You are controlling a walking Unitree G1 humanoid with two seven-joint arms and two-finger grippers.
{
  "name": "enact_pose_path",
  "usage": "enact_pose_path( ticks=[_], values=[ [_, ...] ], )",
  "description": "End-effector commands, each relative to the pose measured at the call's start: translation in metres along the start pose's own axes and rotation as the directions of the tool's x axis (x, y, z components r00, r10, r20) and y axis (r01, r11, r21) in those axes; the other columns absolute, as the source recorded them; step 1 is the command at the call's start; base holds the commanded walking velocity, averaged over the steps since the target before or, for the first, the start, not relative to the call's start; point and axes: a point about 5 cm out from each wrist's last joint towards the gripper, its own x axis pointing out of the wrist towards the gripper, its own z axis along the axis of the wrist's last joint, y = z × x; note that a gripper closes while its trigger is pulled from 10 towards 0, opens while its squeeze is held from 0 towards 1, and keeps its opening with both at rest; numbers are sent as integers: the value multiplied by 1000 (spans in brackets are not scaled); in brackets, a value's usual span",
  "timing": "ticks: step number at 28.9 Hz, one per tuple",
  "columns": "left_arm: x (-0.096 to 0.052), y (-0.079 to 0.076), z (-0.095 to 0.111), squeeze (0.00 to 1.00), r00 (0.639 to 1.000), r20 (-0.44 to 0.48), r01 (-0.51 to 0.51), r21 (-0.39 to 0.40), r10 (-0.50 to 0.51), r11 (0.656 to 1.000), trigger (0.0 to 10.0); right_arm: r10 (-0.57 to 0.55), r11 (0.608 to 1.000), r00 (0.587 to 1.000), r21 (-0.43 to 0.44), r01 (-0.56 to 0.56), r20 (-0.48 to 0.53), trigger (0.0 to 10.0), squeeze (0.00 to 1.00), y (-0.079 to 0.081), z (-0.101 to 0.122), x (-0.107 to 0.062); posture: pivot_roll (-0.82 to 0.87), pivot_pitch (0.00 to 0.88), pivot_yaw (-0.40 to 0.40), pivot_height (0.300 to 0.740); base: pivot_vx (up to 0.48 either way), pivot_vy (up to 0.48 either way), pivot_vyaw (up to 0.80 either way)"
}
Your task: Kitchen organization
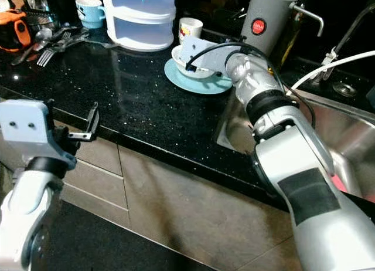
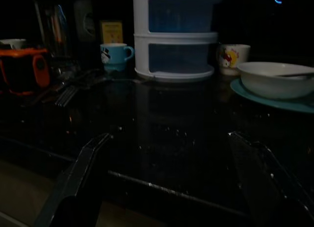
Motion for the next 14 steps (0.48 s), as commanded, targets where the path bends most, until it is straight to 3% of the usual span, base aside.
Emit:
enact_pose_path(
  ticks=[1,4,5,6,7,12,13,14],
  values=[
    [-3,-3,-1,0,1000,-19,6,-1,-6,1000,10000,9,1000,999,-21,-10,-33,10000,0,-5,-10,-3,194,101,-176,740,0,0,0],
    [-8,-3,-3,0,999,-40,8,-3,-8,1000,10000,-9,999,999,-50,7,-50,10000,0,-17,-12,-5,189,124,-175,740,0,0,0],
    [-10,-3,-2,0,999,-44,9,-2,-9,1000,10000,-13,998,999,-61,10,-51,10000,600,-19,-12,-6,185,135,-176,740,0,0,0],
    [-11,-3,-2,0,999,-46,10,-2,-10,1000,10000,-15,998,999,-67,12,-52,10000,600,-20,-13,-6,185,138,-176,740,0,0,0],
    [-12,-2,-2,0,999,-51,9,-2,-9,1000,10000,-12,997,998,-72,8,-55,10000,1000,-20,-13,-6,184,143,-177,740,0,0,0],
    [-15,-1,-2,0,998,-65,5,-2,-5,1000,10000,-2,995,997,-100,-6,-71,10000,1000,-18,-17,-7,186,161,-180,740,0,0,0],
    [-17,-2,-3,0,997,-76,5,-3,-5,1000,10000,-3,991,995,-131,-10,-98,10000,161,-19,-24,-8,189,170,-179,740,0,0,0],
    [-18,-2,-3,0,997,-79,5,-3,-5,1000,10000,1,990,994,-138,-16,-108,10000,161,-19,-27,-9,189,172,-179,740,0,0,0]
  ],
)
